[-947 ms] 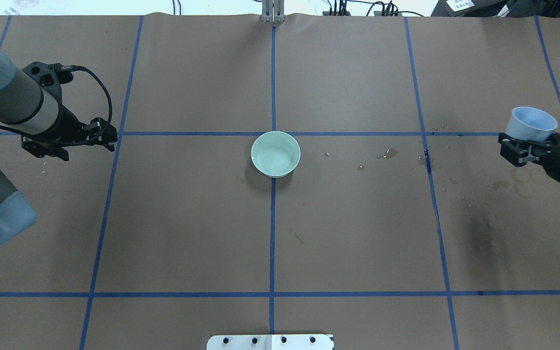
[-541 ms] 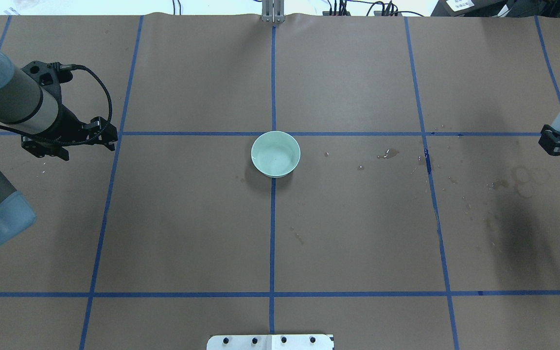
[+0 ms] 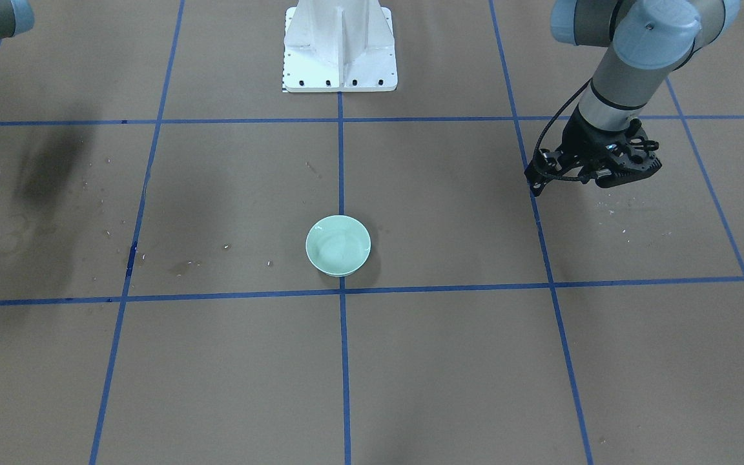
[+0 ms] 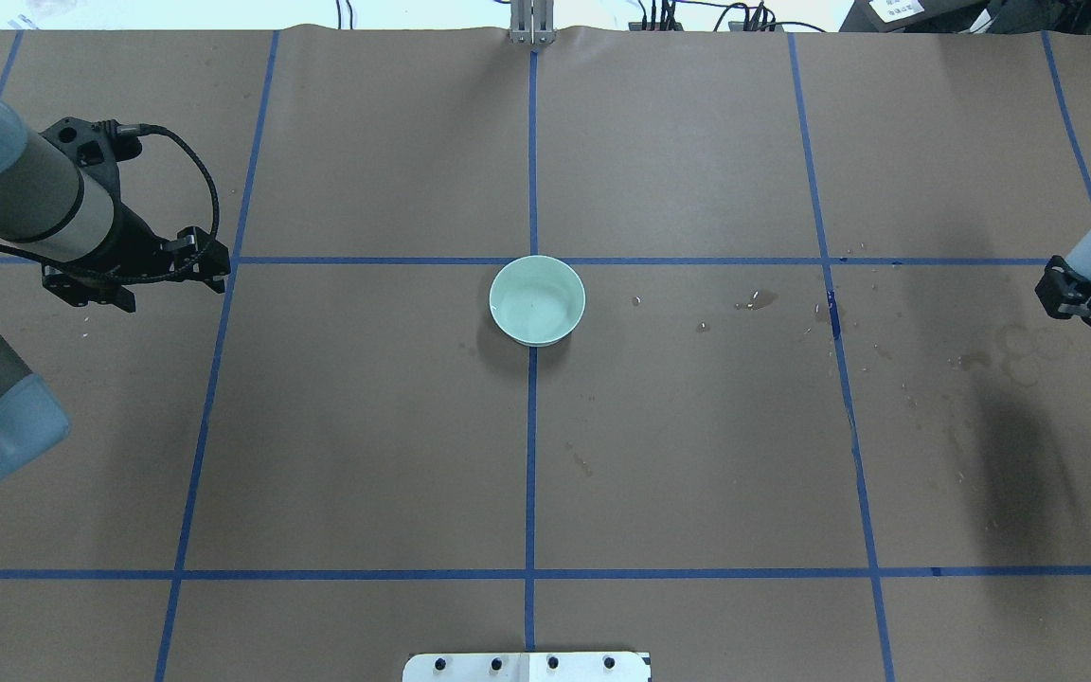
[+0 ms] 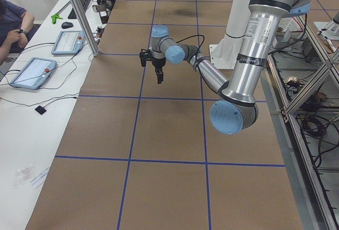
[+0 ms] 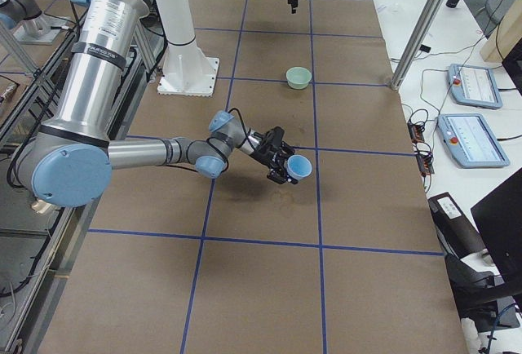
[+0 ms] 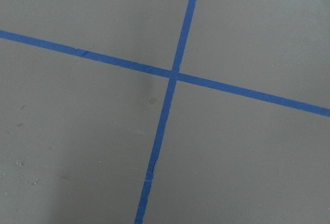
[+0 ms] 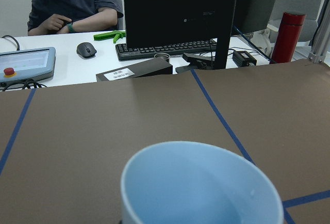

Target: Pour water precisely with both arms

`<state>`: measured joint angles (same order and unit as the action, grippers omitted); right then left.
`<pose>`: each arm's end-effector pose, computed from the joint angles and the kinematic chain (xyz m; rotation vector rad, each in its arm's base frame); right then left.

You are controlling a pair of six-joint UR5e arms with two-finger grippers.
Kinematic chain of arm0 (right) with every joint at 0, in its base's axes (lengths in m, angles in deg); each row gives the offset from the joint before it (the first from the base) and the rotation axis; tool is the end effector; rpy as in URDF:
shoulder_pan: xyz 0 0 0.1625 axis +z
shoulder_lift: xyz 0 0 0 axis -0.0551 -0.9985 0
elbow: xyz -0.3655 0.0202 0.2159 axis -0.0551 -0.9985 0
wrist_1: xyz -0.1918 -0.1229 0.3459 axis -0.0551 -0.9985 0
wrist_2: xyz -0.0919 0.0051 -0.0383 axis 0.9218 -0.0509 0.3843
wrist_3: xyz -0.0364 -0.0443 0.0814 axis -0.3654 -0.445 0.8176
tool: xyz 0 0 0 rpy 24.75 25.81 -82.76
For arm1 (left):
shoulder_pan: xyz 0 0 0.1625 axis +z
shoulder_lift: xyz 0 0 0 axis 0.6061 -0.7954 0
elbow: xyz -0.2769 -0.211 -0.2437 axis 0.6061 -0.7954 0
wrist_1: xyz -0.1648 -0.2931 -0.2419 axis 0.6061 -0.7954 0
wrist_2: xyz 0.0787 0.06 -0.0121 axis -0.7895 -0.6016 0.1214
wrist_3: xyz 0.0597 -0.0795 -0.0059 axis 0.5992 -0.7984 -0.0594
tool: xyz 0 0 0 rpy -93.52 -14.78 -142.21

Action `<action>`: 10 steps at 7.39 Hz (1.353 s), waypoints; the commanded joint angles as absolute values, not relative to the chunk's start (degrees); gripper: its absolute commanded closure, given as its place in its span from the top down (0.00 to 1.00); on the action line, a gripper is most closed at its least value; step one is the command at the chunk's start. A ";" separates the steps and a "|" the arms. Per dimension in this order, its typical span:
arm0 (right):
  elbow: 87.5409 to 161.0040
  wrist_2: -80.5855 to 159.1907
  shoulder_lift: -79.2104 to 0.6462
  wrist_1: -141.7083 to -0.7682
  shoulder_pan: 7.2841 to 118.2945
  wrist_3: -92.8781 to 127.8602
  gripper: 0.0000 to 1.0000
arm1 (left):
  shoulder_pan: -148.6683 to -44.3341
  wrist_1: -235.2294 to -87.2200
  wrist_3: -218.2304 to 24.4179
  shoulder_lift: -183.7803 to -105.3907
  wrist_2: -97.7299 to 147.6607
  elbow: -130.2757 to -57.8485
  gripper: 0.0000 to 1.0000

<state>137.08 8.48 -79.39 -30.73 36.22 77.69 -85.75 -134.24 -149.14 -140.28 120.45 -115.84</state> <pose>-0.2072 -0.3639 0.5671 0.8830 -0.5422 0.5865 0.3017 -0.4729 0.3408 0.0044 0.7860 -0.2668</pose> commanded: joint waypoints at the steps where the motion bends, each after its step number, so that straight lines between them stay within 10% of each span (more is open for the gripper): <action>1: 136.23 15.71 -79.34 -34.81 30.42 81.31 0.00 | -85.82 -134.24 -149.15 -140.20 120.41 -115.94 1.00; 10: 128.95 27.78 -71.02 -46.79 22.14 93.89 0.00 | -85.73 -134.24 -149.15 -139.84 120.15 -116.21 1.00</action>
